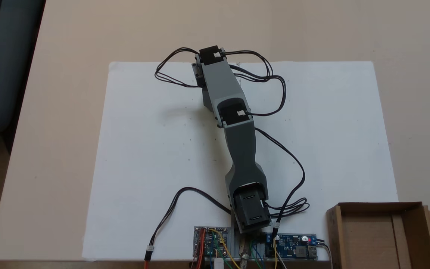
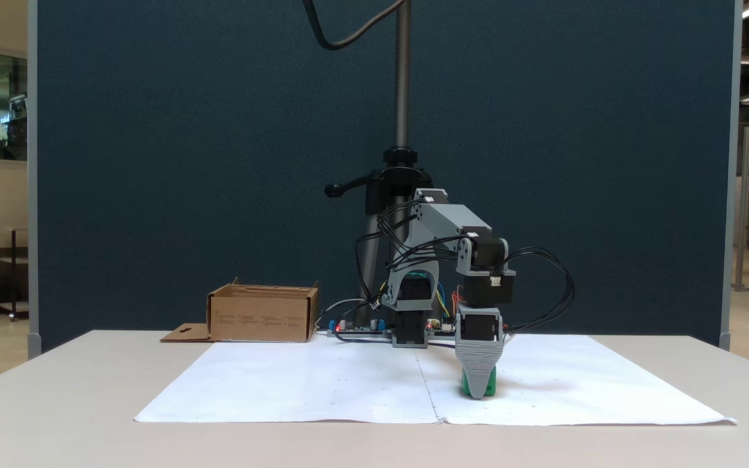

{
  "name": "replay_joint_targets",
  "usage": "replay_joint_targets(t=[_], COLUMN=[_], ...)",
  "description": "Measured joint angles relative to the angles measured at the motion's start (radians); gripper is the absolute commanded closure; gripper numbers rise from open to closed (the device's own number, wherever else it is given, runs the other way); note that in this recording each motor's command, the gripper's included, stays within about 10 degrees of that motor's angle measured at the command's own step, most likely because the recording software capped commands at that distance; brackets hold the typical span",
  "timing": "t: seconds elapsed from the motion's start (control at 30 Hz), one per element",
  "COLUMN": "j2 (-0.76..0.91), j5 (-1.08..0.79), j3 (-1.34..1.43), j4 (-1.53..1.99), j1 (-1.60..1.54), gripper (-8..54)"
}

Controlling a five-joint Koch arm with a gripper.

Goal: Grasp a green dice and put it in the bin.

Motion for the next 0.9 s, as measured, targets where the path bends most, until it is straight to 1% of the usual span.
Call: replay_joint_targets(t=[0.2,0.5,0.67,0.77,0.83,0.9], j2=[0.020,0.284,0.298,0.307,0.321,0.347], j5=[0.000,0.000,-0.023,-0.098,-0.129,-0.202], j3=[0.005,0.002,-0.221,-0.351,-0.356,-0.396], j4=[-0.003,0.025,0.170,0.267,0.296,0.351], j1=[0.026,0.210,0.367,0.525,0.589,0.735], gripper=[33.8,33.8,33.8,33.8,33.8,33.8])
